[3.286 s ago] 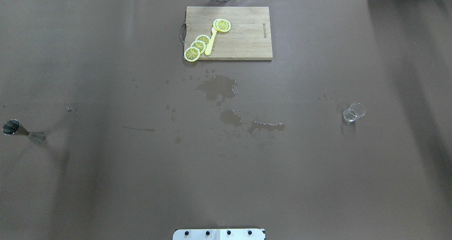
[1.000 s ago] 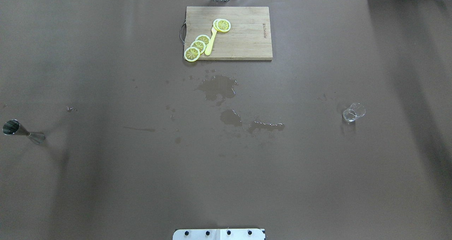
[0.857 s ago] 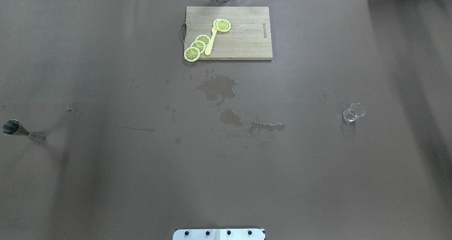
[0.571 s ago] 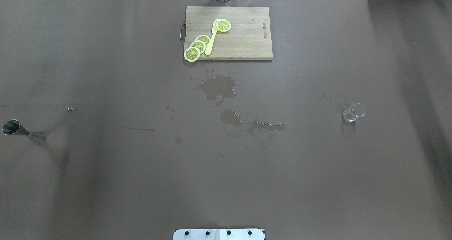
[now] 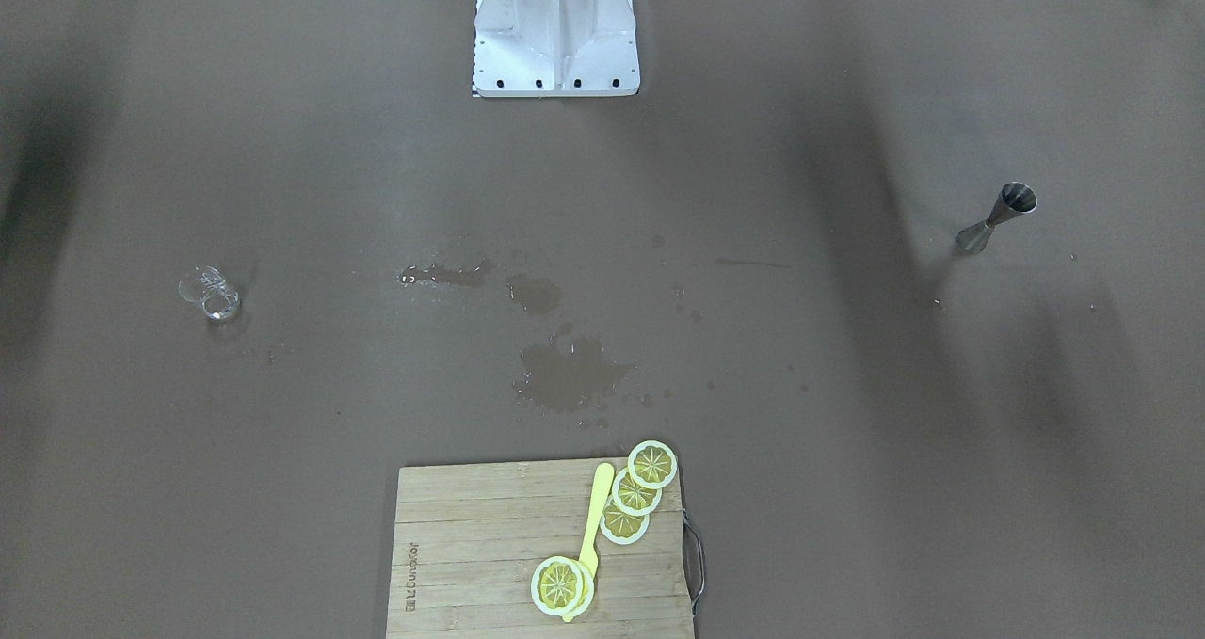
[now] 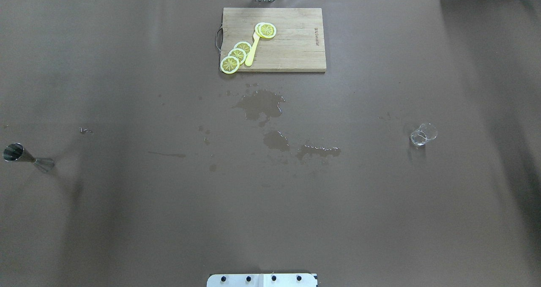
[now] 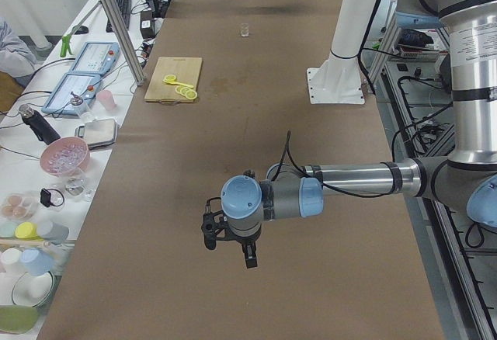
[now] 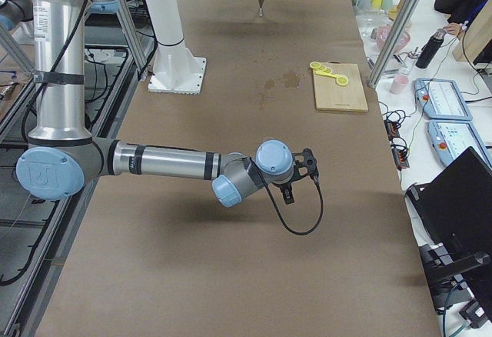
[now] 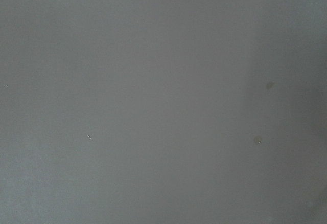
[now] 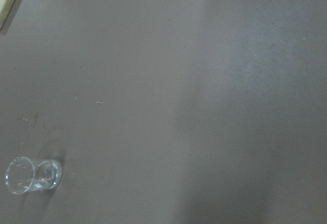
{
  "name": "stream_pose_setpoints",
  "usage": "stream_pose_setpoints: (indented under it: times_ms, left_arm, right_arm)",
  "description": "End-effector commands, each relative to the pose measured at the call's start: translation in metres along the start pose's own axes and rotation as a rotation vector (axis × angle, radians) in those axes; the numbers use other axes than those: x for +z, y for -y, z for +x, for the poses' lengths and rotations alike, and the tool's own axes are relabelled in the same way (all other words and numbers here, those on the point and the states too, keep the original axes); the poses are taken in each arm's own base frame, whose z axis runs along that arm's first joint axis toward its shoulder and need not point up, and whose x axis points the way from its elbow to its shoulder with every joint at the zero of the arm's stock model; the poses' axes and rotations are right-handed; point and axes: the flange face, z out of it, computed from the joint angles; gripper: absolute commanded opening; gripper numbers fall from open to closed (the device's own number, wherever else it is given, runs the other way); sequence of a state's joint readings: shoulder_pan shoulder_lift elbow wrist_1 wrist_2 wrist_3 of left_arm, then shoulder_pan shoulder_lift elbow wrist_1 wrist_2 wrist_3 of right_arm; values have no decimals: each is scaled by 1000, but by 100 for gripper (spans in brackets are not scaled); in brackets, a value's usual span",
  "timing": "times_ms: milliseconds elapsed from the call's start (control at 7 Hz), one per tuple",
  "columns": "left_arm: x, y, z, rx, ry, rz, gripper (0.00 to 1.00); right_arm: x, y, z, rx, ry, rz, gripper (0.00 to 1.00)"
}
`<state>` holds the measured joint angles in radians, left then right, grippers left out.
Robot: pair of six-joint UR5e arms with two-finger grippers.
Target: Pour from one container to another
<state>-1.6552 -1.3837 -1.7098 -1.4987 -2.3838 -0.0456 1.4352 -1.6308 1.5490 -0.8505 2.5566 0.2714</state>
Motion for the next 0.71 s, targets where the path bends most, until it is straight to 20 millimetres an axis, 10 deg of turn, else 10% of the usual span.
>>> stream_pose_setpoints:
  times_ms: [0, 571]
  left_arm:
    - [1, -1, -1, -4, 0, -2, 99]
    - [0, 7, 0, 3, -2, 1, 99]
  right_arm:
    - [13, 4, -20, -60, 32, 15, 100]
    - [55, -9, -62, -435, 181, 75, 100]
